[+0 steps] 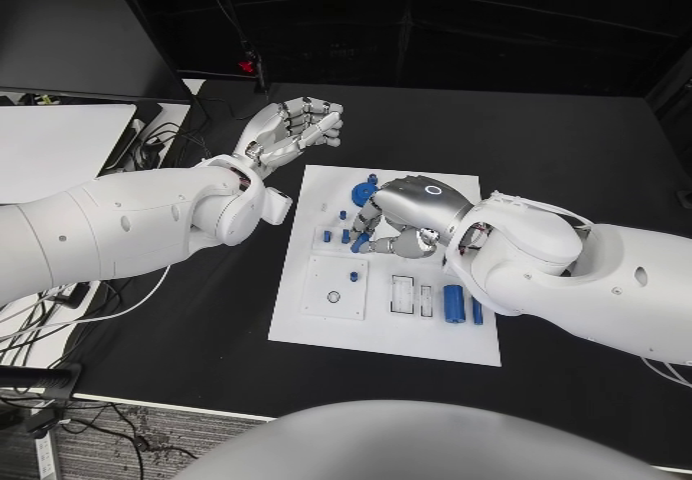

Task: Assemble the parts on the task board

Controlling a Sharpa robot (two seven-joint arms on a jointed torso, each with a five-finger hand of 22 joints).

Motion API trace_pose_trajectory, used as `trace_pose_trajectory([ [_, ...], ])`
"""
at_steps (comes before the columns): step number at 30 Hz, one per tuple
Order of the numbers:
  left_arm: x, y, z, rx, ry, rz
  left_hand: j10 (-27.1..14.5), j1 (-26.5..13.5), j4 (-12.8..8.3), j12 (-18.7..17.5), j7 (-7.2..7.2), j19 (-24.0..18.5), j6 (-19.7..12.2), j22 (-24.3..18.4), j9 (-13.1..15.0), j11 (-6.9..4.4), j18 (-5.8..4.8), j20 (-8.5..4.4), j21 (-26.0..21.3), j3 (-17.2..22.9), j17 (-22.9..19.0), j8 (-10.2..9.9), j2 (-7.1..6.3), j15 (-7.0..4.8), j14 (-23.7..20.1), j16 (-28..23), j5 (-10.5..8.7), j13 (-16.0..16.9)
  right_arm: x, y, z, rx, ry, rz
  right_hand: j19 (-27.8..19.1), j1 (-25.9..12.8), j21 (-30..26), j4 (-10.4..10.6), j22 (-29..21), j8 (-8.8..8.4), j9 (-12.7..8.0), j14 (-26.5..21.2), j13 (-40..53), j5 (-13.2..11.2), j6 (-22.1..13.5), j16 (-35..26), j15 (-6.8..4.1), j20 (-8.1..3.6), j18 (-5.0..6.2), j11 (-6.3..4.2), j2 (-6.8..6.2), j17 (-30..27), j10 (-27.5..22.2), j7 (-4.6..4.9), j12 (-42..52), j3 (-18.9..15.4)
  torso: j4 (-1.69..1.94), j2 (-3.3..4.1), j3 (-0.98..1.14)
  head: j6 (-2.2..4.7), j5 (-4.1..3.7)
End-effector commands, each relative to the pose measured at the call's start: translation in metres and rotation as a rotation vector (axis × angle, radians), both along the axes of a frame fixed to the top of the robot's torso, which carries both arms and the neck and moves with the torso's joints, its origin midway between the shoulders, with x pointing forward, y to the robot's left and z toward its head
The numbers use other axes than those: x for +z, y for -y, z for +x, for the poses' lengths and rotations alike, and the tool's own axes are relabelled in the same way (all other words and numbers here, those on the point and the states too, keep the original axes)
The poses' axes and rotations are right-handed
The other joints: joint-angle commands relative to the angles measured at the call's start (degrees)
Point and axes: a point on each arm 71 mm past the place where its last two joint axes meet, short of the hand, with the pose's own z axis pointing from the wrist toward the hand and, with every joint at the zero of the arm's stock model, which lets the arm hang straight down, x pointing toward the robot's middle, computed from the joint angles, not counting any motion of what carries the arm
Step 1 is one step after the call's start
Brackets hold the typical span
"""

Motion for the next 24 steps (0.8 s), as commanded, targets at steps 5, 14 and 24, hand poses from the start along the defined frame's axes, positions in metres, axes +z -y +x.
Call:
trace_pose_trajectory([
  [5, 0.005, 0.001, -0.001, -0.018, 0.049, -0.027, -0.37, 0.12, -0.02, 0.2, 7.33, 0.47, -0.42, -0.05, -0.08, -0.04, 0.14, -0.12, 0.32, -0.04, -0.05, 0.36, 0.67, -0.37, 0.0, 0.3, 0.24, -0.1, -0.006, -0.017, -0.001, 0.081, -0.057, -0.051, 2.66, 0.61, 0.01, -0.07, 12.34, 0.0, -0.2, 4.57, 0.04, 0.19, 0.19, 0.26, 0.37, 0.13, 0.37, 0.34, -0.06, 6.24, 0.16, 0.38, -0.93, 0.46, 0.05, 0.08, 0.02, 0.0, 1.34],
  [14, 0.004, 0.001, -0.001, -0.017, 0.049, -0.026, -0.44, 0.17, -0.02, 0.33, 7.34, 0.48, -0.51, -0.12, -0.11, -0.04, 0.13, -0.12, 0.31, -0.1, -0.2, 0.51, 0.74, -0.37, -0.02, 0.41, 0.25, -0.11, -0.012, -0.032, -0.003, 0.135, -0.089, -0.103, 2.66, 0.67, 0.01, -0.08, 12.35, -0.33, -0.34, 4.57, 0.04, 0.21, -0.11, 0.3, 0.51, 0.25, 0.37, 0.47, -0.11, 6.31, 0.0, 0.5, -1.44, 0.62, -0.12, 0.06, -0.05, 0.0, 1.51],
  [24, 0.004, 0.002, -0.001, -0.022, 0.047, -0.027, -0.45, 0.19, -0.02, 0.35, 7.34, 0.48, -0.52, -0.14, -0.12, -0.04, 0.13, -0.12, 0.31, -0.11, -0.23, 0.53, 0.74, -0.37, -0.02, 0.43, 0.26, -0.12, -0.021, -0.043, -0.005, 0.174, -0.103, -0.185, 2.62, 0.74, -0.08, -0.09, 12.32, -0.57, -0.43, 4.55, 0.05, 0.21, -0.31, 0.28, 0.61, 0.34, 0.39, 0.59, -0.02, 6.24, -0.13, 0.62, -1.79, 0.82, -0.04, 0.01, -0.04, 0.0, 0.99],
])
